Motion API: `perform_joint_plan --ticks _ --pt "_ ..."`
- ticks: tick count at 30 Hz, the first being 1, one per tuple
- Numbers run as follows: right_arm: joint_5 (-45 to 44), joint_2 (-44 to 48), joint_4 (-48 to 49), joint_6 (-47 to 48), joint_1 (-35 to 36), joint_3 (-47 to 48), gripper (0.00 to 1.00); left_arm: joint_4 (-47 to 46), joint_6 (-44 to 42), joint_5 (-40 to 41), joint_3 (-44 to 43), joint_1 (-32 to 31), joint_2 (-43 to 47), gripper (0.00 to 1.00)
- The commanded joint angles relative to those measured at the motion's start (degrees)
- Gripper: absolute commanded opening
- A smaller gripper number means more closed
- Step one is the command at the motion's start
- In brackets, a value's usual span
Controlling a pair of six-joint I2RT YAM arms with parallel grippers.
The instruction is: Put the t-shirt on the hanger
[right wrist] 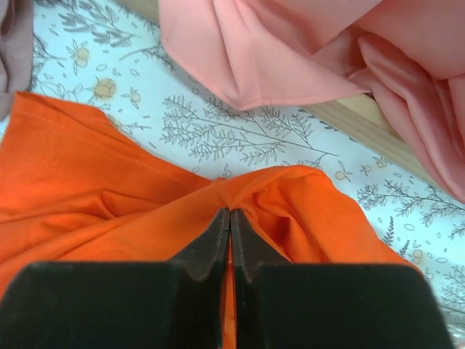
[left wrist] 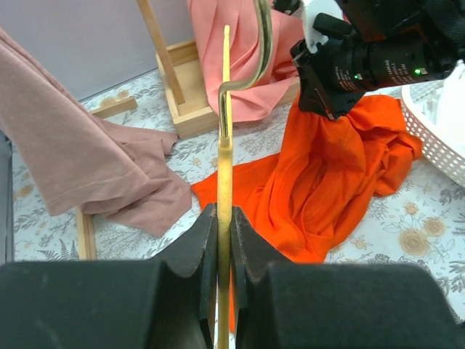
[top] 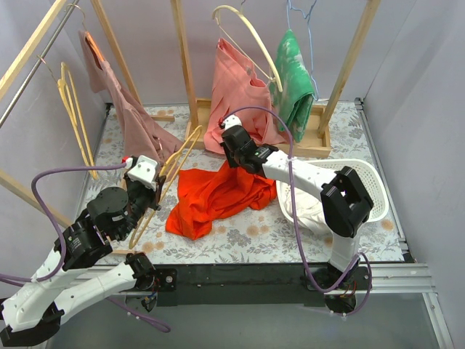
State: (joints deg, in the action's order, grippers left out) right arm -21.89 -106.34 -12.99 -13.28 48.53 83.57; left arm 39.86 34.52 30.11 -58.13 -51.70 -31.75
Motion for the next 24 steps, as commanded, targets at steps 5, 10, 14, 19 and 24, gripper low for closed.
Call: perform_joint_plan --ticks 5,10,14,19,24 --pt "2.99 8.68 -0.63 -0.61 -0.02 -4.19 0.48 -1.19 -0.16 -5.85 -2.34 0.11 -0.33 0.0" --pt "5.45 18.97 1.13 -3.5 0.07 -12.45 0.44 -1.36 -0.86 -5.76 -2.34 0.2 -0.16 0.0" --pt "6.42 19.86 1.22 -5.09 0.33 -17.47 0.44 -1.54 -0.95 -6.72 -1.81 0.11 -0.33 0.0" --pt "7.47 15.47 2.09 -5.88 0.33 -17.92 0.43 -0.57 -0.51 -10.94 -1.29 0.11 -1.3 0.0" --pt "8.88 10.81 2.27 -5.36 0.33 -15.11 0.41 2.76 -3.58 -16.91 0.82 0.11 -1.83 0.0"
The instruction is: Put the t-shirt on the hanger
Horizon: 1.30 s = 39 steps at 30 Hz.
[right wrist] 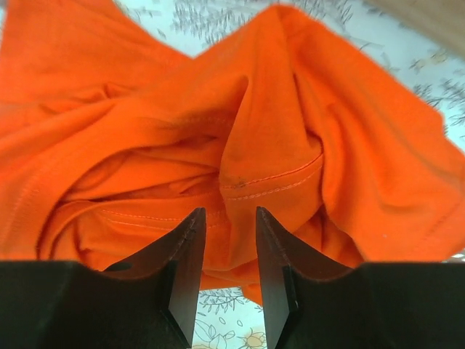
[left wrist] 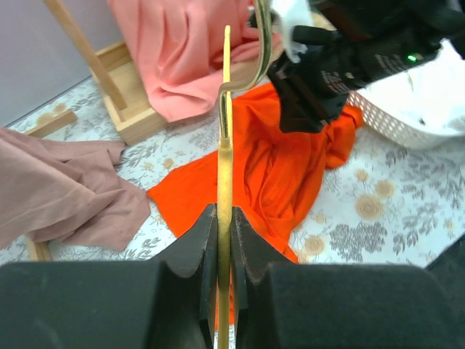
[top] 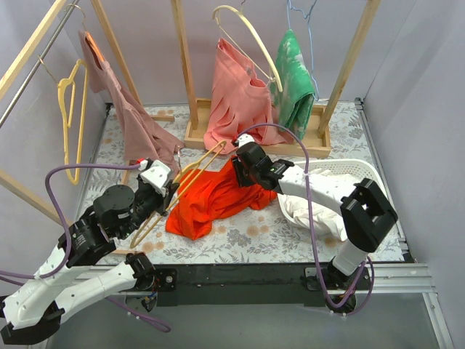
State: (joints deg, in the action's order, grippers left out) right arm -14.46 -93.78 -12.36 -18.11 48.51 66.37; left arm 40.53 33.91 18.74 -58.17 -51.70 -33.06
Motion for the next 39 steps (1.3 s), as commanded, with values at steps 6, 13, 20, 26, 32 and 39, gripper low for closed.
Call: perform_joint_plan --ticks 6,13,20,26,32,39 --pt "-0.31 -3.6 1.55 0.18 0.27 2.62 0.37 4.02 -7.19 -7.49 3.06 0.11 0.1 0.0" --pt "-4.17 -2.56 -0.29 -0.43 -0.26 2.54 0.01 9.13 -9.39 -7.57 3.59 0.2 -3.68 0.0" --pt "-3.74 1.22 -0.91 -1.66 -0.7 1.31 0.01 4.91 -9.92 -9.42 5.7 0.11 -5.7 0.0" --pt "-2.86 6.32 -1.35 -2.63 -0.7 0.08 0.01 1.31 -10.71 -9.08 7.72 0.11 -9.13 0.0" --pt "0.04 11.86 -1.35 -3.86 -0.7 -2.11 0.01 -4.13 -11.15 -8.2 10.09 0.11 -10.62 0.0" --pt "3.03 14.06 -0.3 -4.92 -0.7 -5.1 0.01 -12.31 -9.66 -9.51 13.69 0.11 -8.43 0.0"
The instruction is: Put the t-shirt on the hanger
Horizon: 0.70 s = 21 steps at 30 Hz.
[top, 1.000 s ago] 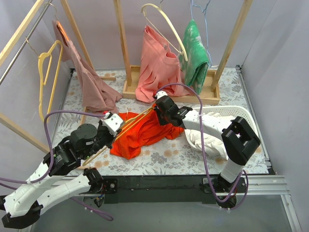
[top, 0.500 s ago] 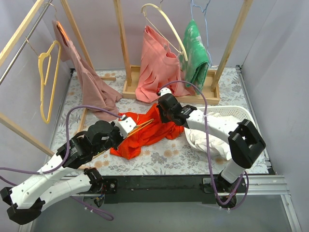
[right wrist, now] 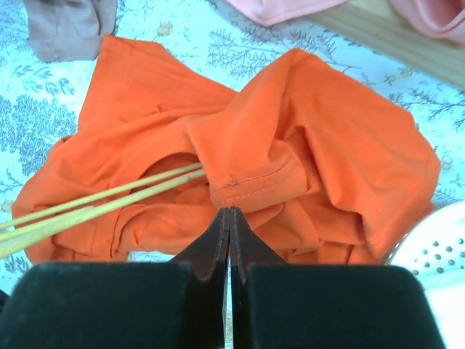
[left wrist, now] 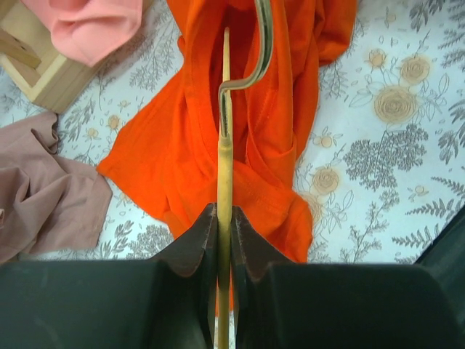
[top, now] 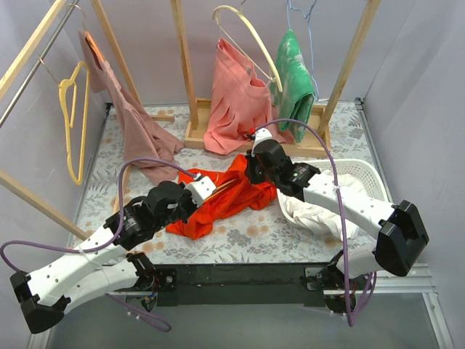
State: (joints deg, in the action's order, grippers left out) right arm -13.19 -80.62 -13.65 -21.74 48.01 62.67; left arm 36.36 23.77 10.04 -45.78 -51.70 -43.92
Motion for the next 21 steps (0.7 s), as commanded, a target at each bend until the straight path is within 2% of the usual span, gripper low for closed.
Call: perform_joint_plan --ticks 1,7,12,18,20,21 --pt "1.16 0.82 0.99 -1.29 -0.2 -1.59 0.01 -8.84 0.66 -1.25 1.57 0.11 3.05 0.0" --pt "-4.91 -0.33 -1.9 -1.47 -1.51 -2.73 0.01 -11.57 0.75 -2.92 3.94 0.11 8.84 0.0" --pt "-5.62 -1.55 -2.61 -1.64 -3.53 -2.91 0.01 -12.8 1.02 -4.41 5.26 0.11 12.45 0.0" --pt "-4.3 -3.93 -3.4 -1.29 -3.89 -0.89 0.01 -11.66 1.19 -5.3 5.7 0.2 12.55 0.0" --pt "-3.16 -3.67 -3.31 -0.94 -3.89 -0.71 0.06 -11.57 1.19 -5.47 5.88 0.2 12.37 0.0" --pt "-2.9 -3.32 -3.31 -0.94 -3.8 -0.8 0.14 -11.57 1.1 -5.56 6.14 0.2 12.28 0.0"
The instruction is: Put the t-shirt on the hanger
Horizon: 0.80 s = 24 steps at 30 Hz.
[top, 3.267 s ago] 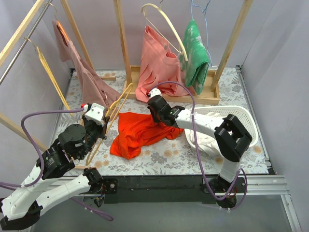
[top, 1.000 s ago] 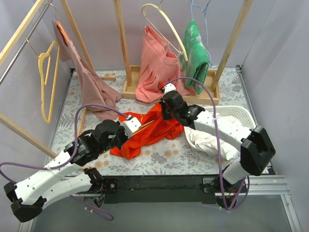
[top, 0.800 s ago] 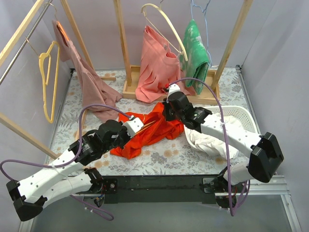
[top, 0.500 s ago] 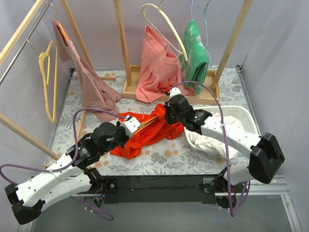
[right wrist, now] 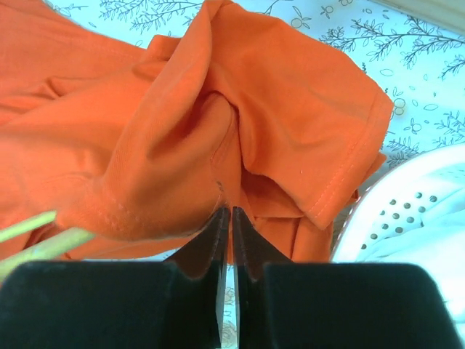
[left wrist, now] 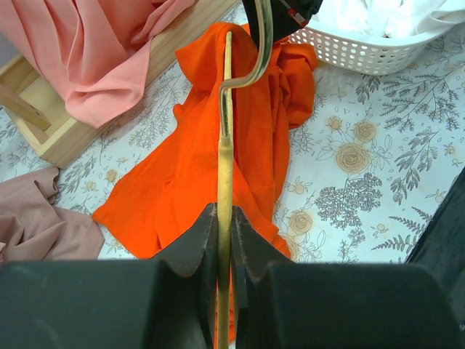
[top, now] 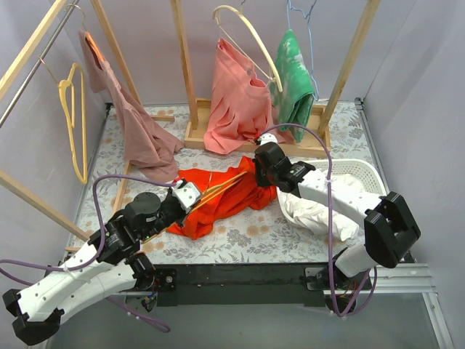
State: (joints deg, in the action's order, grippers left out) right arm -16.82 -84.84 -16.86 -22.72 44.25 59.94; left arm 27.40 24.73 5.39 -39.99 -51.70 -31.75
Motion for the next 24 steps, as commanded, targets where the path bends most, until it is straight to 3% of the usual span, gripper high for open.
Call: perform_joint_plan --ticks 1,3,10,15,22,23,24 --pt "0.82 1.77 -0.01 0.04 -0.04 1.76 0.2 -2.61 0.14 -0.64 0.44 0.11 -0.07 0.0" --pt "0.65 3.0 -0.01 -0.13 -0.04 1.15 0.3 -2.7 -0.12 -0.47 0.87 0.11 -0.42 0.0" --pt "5.04 10.56 5.77 -2.59 0.83 -4.39 0.32 -3.4 -0.65 -0.29 1.66 0.11 -1.04 0.0" --pt "6.45 9.26 10.44 -2.68 1.19 -5.89 0.45 -4.02 -1.18 -0.55 1.84 0.11 -1.12 0.0" --pt "6.89 4.69 11.15 -2.86 1.19 -4.05 0.4 -3.84 -1.79 -0.38 1.93 0.11 -1.12 0.0" --pt "6.89 4.59 11.15 -2.86 1.19 -3.78 0.37 -3.76 -1.79 -0.38 1.93 0.2 -1.04 0.0" --pt "6.71 4.68 11.15 -2.86 1.19 -3.52 0.27 -3.76 -1.79 -0.38 1.93 0.2 -0.86 0.0"
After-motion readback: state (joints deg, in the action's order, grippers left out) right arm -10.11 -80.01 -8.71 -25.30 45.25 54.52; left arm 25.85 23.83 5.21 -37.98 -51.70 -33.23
